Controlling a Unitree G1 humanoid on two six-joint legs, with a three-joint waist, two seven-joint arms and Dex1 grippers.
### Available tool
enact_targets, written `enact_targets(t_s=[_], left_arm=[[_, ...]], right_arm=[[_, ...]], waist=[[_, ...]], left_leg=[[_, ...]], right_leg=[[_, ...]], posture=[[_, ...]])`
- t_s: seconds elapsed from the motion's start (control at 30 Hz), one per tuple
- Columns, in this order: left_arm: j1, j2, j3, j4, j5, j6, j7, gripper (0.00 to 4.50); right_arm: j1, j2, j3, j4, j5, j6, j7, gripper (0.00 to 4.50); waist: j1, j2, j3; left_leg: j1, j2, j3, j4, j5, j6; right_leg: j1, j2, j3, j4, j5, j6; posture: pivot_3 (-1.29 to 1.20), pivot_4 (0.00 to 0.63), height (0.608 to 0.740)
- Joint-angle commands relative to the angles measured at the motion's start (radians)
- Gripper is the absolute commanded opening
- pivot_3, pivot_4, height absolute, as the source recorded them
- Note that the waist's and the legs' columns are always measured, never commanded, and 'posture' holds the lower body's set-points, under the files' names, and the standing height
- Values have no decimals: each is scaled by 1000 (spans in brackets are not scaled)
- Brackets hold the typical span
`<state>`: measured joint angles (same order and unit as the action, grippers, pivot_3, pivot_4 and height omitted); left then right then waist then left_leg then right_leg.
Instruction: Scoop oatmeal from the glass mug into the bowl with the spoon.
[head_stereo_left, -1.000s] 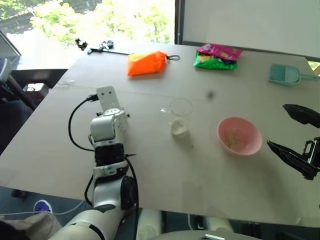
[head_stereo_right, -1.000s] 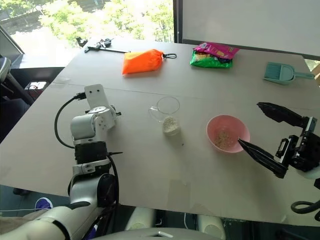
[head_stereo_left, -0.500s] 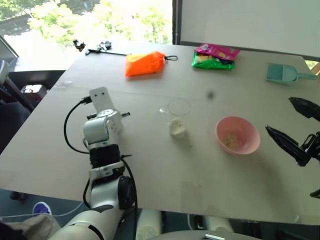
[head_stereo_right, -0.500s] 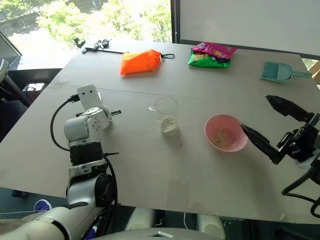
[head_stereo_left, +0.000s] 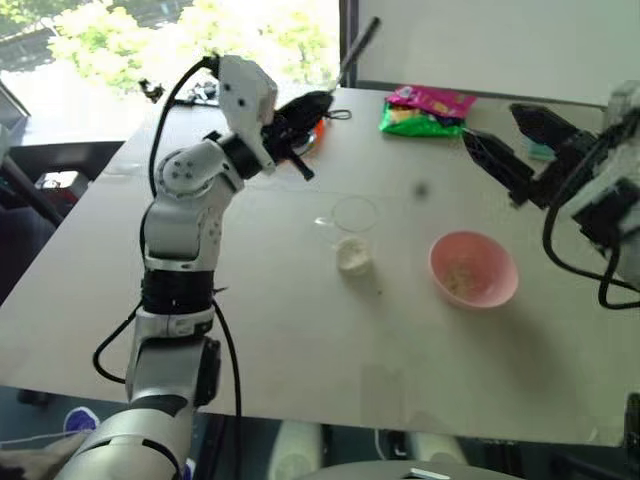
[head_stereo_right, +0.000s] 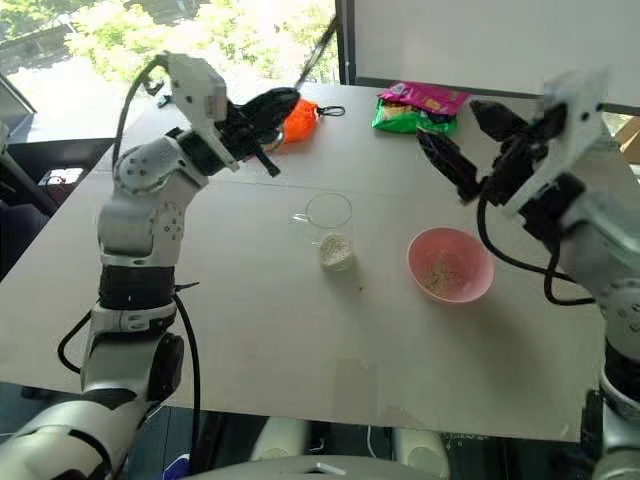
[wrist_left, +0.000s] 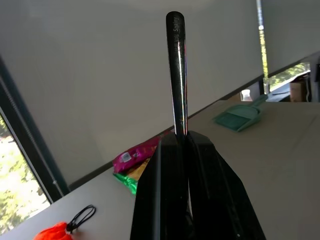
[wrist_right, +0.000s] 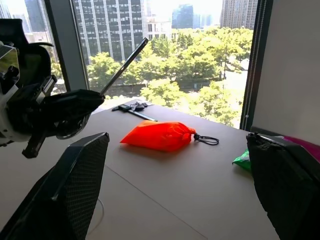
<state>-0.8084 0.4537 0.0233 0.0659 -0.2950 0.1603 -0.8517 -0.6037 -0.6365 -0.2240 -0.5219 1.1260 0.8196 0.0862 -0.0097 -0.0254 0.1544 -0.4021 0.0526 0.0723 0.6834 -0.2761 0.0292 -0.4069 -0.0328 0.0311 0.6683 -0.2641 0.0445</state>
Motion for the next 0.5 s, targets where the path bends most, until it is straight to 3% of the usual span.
enact_targets(t_s=[0.03, 0.07, 0.2, 0.5], left_arm=[[-30, 7, -34, 40, -1, -146, -123, 18], [-33, 7, -38, 50, -5, -160, -138, 18], [-44, 7, -42, 69, -8, -208, -173, 0], [-41, 5, -47, 63, -15, -243, -207, 0]], right_arm=[[-134, 104, 41, 67, 87, 40, -119, 4500], [-158, 125, 42, 83, 99, 48, -139, 4500], [-200, 153, 42, 113, 115, 75, -179, 3312], [-235, 199, 55, 145, 174, 109, -194, 3312]], waist=[[-2, 0, 0], [-2, 0, 0], [5, 0, 0], [-2, 0, 0]], left_leg=[[-2, 0, 0, 0, 0, 0], [-5, 0, -1, 1, 0, 0], [-16, 1, -1, 4, 1, -1], [-16, 1, -2, 4, 0, 0]], right_leg=[[-3, 0, 1, 2, 0, 0], [-6, 0, 0, 2, 0, 0], [-14, -2, -3, 3, 0, 0], [-14, -1, -3, 2, 0, 1]], posture=[[0, 150, 740], [0, 150, 740], [0, 150, 740], [0, 150, 740]])
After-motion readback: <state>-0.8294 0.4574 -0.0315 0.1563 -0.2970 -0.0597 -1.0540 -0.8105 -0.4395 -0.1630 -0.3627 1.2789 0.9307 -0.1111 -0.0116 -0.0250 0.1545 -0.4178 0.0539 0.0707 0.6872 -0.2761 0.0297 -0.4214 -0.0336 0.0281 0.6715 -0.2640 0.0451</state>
